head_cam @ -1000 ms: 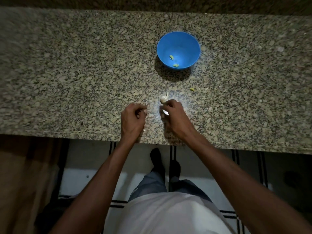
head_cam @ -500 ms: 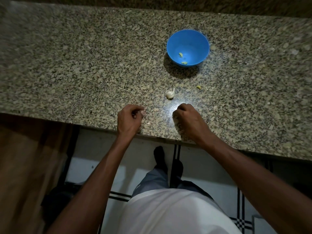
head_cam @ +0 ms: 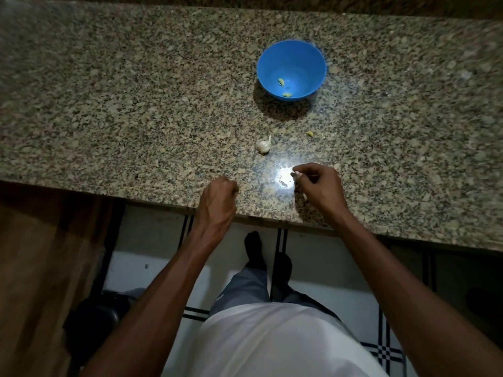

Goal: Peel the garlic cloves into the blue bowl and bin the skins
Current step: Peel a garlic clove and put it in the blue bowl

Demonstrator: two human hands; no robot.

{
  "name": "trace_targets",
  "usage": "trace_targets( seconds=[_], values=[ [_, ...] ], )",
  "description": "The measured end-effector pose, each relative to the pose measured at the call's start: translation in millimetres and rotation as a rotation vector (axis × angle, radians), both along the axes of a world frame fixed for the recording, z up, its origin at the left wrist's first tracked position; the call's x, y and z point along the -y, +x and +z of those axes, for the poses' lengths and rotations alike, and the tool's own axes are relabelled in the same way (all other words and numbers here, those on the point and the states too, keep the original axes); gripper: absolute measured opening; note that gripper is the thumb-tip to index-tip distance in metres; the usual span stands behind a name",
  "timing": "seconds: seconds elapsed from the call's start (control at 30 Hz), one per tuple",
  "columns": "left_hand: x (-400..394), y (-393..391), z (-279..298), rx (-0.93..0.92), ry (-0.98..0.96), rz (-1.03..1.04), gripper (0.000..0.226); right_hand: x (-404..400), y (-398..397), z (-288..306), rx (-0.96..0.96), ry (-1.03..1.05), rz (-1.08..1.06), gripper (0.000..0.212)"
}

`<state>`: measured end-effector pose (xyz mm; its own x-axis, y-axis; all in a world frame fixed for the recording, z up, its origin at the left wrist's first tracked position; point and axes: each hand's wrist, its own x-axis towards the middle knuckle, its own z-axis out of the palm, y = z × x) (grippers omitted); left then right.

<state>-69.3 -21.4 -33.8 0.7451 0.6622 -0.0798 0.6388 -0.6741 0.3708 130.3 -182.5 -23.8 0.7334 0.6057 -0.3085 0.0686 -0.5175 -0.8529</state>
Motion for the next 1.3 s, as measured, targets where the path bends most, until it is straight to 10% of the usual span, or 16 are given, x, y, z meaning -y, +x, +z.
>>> trace_targets(
  seconds=[0.5, 0.97, 1.17, 1.3],
  values=[
    [15.3, 58.8, 17.3, 0.241, -0.265, 0.087, 0.016, 16.8, 20.6, 16.2, 0.113, -0.050, 0.088, 0.005],
    [15.7, 66.6, 20.2, 0.065, -0.079, -0.433, 0.007, -9.3, -1.1, 3.8, 0.432, -0.131, 0.569, 0.019],
    [-12.2, 20.8, 16.9, 0.198, -0.067, 0.163, 0.016, 23.3, 23.2, 12.3, 0.435, -0.116, 0.089, 0.016],
    [-2.6, 24.1, 15.7, 0.145, -0.027, 0.244, 0.022, 21.3, -3.7, 10.7, 0.433, -0.175, 0.158, 0.026]
  ],
)
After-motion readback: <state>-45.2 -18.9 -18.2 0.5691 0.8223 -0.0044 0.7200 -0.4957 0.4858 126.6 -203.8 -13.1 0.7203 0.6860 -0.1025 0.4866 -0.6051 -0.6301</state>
